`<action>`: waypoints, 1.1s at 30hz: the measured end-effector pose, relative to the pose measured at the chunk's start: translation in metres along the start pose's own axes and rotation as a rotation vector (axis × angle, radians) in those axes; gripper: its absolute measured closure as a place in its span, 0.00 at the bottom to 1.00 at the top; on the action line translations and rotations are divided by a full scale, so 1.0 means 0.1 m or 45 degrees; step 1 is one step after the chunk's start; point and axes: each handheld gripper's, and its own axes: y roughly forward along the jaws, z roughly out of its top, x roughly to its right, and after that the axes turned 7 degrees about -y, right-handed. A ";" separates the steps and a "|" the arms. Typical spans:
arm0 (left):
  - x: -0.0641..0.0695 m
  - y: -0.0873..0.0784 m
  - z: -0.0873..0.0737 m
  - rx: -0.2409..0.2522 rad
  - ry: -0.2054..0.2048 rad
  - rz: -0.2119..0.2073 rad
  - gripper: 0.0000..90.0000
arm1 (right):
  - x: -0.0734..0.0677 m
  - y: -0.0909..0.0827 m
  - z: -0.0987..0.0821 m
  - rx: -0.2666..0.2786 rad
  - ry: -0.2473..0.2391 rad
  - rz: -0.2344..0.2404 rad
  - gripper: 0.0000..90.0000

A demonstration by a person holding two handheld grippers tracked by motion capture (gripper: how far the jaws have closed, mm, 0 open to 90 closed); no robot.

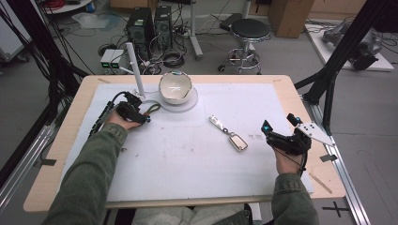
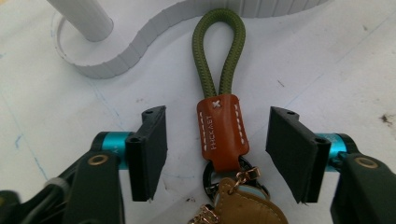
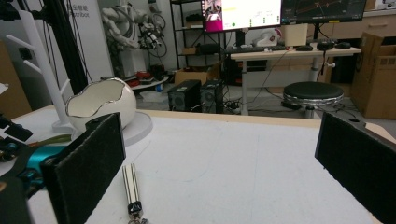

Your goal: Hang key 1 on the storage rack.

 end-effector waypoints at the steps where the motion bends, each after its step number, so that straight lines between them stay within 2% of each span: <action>1: 0.01 0.00 0.00 -0.002 0.000 -0.005 0.49 | 0.00 0.00 0.00 0.004 -0.004 -0.003 0.01; 3: 0.01 0.01 0.00 -0.010 0.014 -0.006 0.51 | 0.01 0.00 0.00 0.008 -0.007 -0.006 0.01; 5: 0.02 0.02 -0.01 -0.022 0.027 -0.031 0.62 | 0.01 -0.01 0.00 0.006 0.003 -0.008 0.01; 7: 0.01 0.03 -0.01 -0.018 0.030 -0.056 0.69 | 0.01 -0.01 0.00 0.008 0.000 -0.014 0.01; 11: 0.01 0.02 -0.01 -0.015 0.048 -0.052 0.79 | 0.02 -0.01 0.00 0.009 0.000 -0.016 0.01; 15: -0.05 0.01 -0.01 -0.005 0.007 -0.082 0.83 | 0.01 -0.01 0.00 0.007 0.000 -0.015 0.01; 22: -0.07 0.00 -0.01 -0.003 0.000 -0.090 0.85 | 0.02 -0.01 0.00 0.009 -0.003 -0.020 0.01; 24: -0.06 0.00 -0.01 -0.003 0.002 -0.084 0.86 | 0.02 -0.01 0.00 0.010 -0.002 -0.020 0.01; 28: -0.04 -0.02 -0.01 -0.014 0.043 -0.049 0.87 | 0.02 -0.02 0.00 0.010 0.002 -0.022 0.01; 33: -0.06 -0.07 -0.01 -0.011 0.056 -0.022 0.88 | 0.03 -0.02 0.00 0.014 -0.002 -0.024 0.01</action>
